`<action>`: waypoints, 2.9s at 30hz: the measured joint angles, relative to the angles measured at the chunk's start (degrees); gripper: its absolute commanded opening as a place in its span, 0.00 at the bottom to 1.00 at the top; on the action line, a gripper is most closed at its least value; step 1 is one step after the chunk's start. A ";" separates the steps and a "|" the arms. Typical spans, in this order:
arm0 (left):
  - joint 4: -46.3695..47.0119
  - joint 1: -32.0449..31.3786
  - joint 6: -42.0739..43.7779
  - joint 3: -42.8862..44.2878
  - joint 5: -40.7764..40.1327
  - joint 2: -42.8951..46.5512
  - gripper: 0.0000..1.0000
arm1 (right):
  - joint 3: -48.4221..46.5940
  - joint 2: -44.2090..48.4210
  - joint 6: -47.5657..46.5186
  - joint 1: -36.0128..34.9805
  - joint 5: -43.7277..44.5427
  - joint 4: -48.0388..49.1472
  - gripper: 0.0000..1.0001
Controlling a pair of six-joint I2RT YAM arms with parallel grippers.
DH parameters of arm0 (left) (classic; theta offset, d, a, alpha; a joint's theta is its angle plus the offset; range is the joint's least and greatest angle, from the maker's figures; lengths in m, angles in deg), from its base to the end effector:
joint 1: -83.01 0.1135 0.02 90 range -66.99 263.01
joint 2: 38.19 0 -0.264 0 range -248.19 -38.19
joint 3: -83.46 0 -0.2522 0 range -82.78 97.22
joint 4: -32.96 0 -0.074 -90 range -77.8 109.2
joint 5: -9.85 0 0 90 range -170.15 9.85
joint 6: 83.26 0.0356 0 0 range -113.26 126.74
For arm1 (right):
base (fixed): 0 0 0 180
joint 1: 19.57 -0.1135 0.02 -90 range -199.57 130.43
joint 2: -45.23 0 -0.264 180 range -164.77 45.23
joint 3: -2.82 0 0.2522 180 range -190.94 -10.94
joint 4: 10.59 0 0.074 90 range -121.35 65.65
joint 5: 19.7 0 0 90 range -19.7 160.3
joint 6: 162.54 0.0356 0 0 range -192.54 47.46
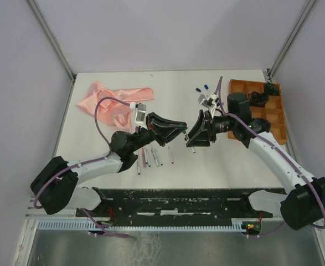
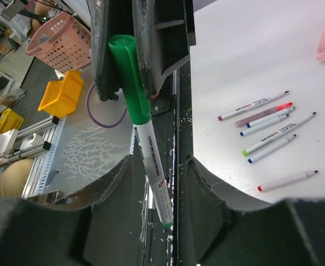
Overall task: Open the pen caps
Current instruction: Open the pen cap from the pen, then place the pen cap at the center of the board.
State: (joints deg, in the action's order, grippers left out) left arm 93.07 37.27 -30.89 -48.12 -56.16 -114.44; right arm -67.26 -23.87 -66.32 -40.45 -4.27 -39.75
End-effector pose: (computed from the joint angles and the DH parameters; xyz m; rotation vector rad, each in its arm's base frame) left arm 0.1783 -0.2037 0.3091 0.5039 1.0738 -1.5112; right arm 0.2228 0.1217 0.3250 -1.0635 1.7127 1.6152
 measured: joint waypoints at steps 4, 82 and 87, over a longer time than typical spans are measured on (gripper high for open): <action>-0.24 -0.07 0.79 0.00 -1.38 0.00 0.03 | 0.85 0.02 1.09 -0.50 0.00 1.33 0.23; -78.40 0.44 -1.62 31.23 -34.18 -26.47 0.03 | 2.40 -0.83 -18.05 17.75 22.99 -15.23 0.00; -85.46 -0.22 -0.09 42.75 -38.73 -35.34 0.06 | 2.34 -0.83 -16.94 19.56 23.67 -15.15 0.00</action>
State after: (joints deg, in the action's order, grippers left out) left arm 7.61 37.06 -30.98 -5.37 -94.89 -149.78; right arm -64.92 -24.70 -83.26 -20.89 19.40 -54.90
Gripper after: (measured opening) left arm 0.229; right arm 0.039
